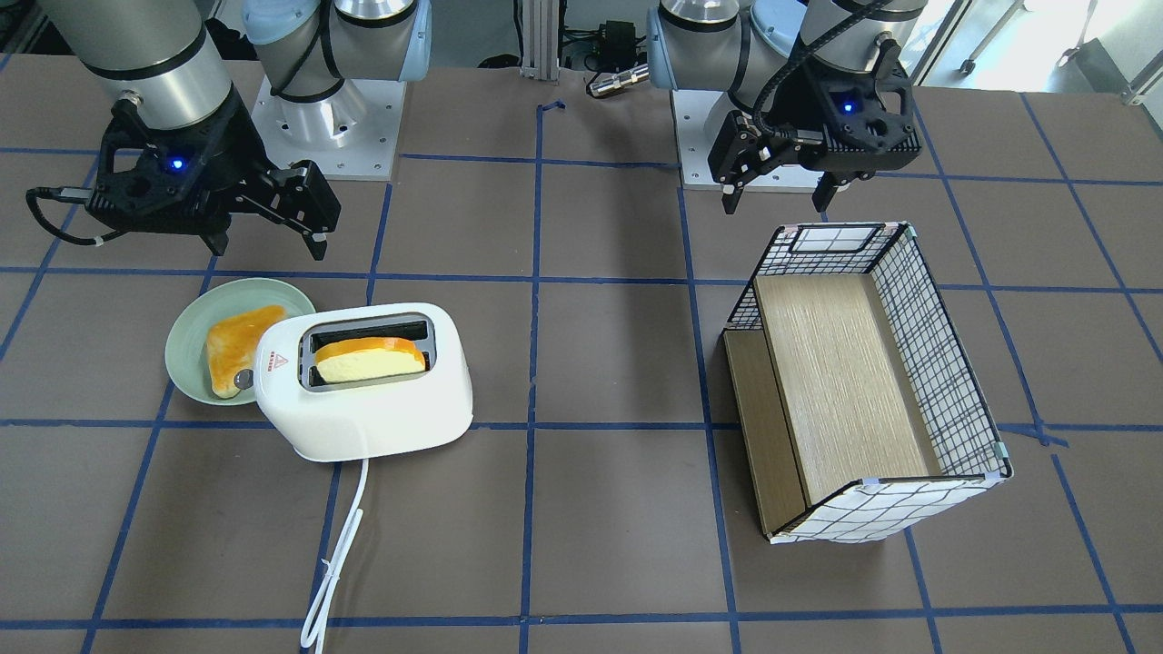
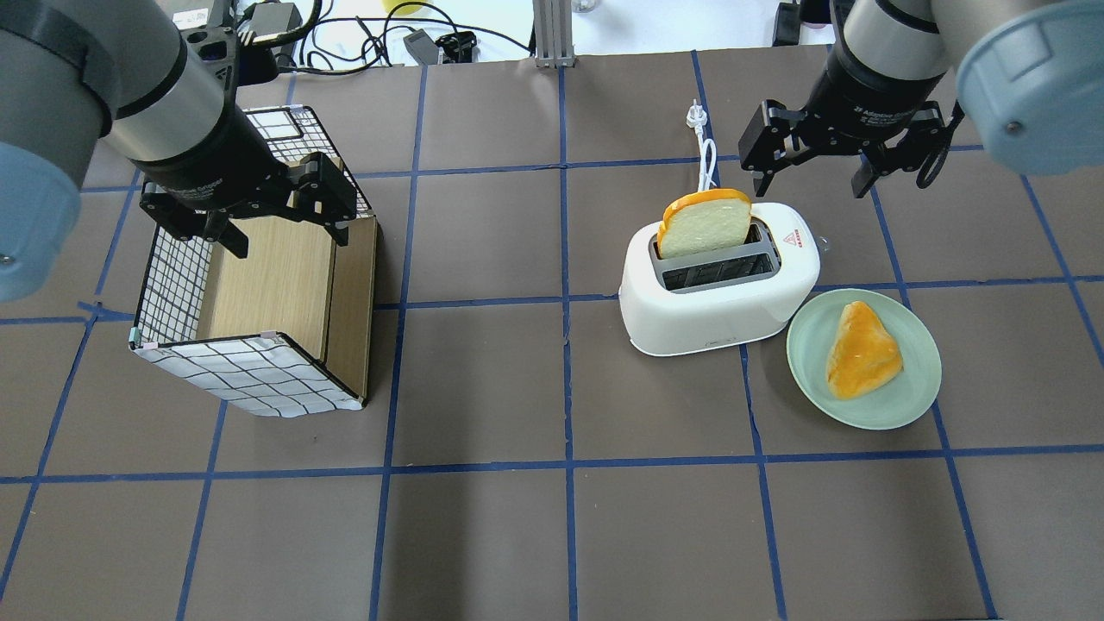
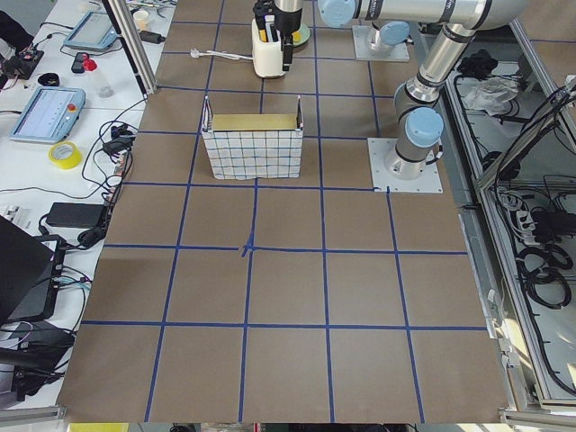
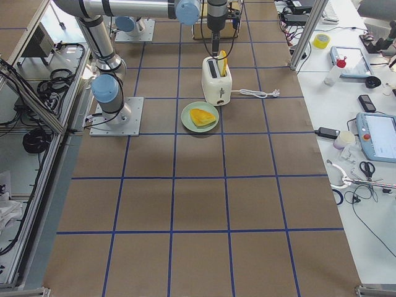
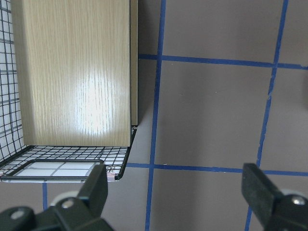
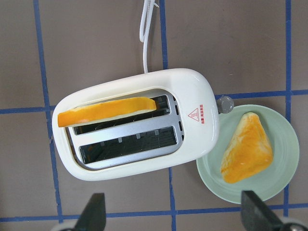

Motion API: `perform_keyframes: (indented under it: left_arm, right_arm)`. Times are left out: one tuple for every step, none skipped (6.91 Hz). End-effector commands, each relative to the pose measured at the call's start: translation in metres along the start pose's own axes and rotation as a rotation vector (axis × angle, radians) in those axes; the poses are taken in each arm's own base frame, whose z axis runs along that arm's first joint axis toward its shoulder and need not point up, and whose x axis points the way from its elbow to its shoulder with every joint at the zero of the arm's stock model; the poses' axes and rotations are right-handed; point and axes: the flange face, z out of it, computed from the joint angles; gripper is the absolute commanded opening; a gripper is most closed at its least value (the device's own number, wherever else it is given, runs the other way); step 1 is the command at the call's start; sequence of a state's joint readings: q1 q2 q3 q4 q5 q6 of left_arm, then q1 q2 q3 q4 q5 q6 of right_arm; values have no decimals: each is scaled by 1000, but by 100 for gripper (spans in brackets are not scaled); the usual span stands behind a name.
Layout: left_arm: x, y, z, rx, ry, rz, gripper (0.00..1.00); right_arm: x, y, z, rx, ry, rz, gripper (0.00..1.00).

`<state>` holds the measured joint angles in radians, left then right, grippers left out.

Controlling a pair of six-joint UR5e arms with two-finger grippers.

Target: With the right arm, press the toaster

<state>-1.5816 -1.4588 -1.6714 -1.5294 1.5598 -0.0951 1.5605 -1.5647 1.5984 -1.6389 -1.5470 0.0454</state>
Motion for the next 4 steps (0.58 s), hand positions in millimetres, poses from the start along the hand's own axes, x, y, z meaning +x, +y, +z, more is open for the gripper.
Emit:
perform_keyframes:
  left_arm:
    - [0, 0, 0, 1, 0, 0, 100]
    - [0, 0, 0, -1, 0, 0, 100]
    - [0, 0, 0, -1, 0, 0, 100]
    - [0, 0, 0, -1, 0, 0, 100]
  right_arm:
    - [1, -1, 0, 2, -2, -1, 100]
    - [-2, -1, 2, 0, -10, -5, 100]
    - [-2, -1, 2, -1, -2, -11, 100]
    - [-1, -1, 1, 1, -8, -10, 100]
